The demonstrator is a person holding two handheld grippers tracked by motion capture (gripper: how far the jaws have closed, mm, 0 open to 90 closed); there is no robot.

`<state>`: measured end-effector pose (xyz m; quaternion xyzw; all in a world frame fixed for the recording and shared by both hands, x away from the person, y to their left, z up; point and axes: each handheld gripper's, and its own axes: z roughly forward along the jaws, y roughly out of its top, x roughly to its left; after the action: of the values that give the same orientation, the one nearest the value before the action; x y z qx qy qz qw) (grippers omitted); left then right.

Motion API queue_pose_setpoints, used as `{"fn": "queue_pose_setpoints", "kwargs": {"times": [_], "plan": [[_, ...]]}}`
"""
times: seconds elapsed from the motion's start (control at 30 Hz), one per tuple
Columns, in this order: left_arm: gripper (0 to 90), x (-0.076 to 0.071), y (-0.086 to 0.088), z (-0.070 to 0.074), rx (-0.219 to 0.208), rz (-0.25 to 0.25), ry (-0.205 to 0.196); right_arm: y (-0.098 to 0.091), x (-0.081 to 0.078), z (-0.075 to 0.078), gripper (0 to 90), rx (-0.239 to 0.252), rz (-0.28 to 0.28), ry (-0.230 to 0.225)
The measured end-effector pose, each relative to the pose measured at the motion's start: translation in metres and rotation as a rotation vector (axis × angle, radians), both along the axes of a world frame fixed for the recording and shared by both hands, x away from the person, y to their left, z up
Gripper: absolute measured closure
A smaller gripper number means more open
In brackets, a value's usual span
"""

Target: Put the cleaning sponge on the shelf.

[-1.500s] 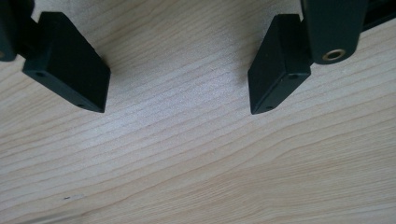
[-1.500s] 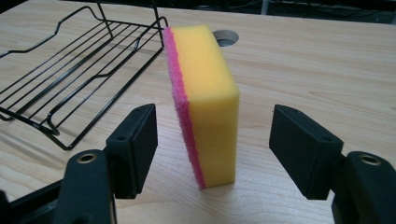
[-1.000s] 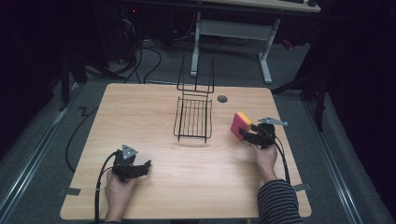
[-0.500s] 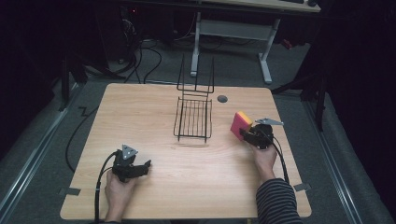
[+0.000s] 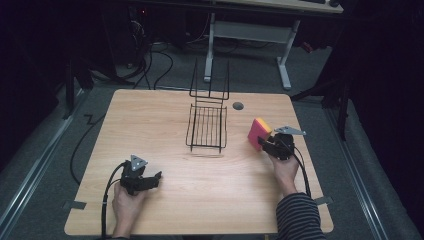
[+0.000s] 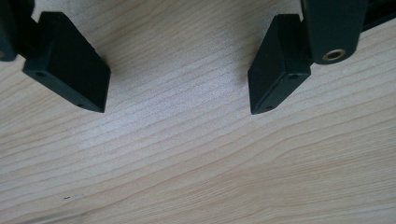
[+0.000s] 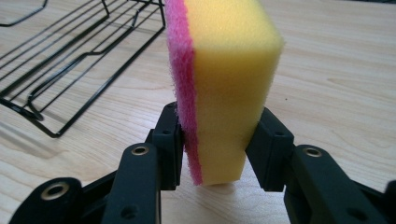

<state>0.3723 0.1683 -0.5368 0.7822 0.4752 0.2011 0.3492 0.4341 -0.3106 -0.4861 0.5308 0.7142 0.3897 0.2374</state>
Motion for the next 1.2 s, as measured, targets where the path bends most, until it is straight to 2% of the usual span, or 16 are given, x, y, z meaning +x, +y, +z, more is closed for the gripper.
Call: {"fn": "queue_pose_setpoints", "kwargs": {"times": [0.6, 1.2], "plan": [[21.6, 0.000, 0.000, 0.000, 0.000, 0.000, 0.000, 0.005, -0.027, 0.029, 60.3, 0.015, 0.068, -0.048], [21.6, 0.000, 0.000, 0.000, 0.000, 0.000, 0.000, 0.010, -0.044, 0.043, 60.3, 0.028, 0.118, -0.082]]}}
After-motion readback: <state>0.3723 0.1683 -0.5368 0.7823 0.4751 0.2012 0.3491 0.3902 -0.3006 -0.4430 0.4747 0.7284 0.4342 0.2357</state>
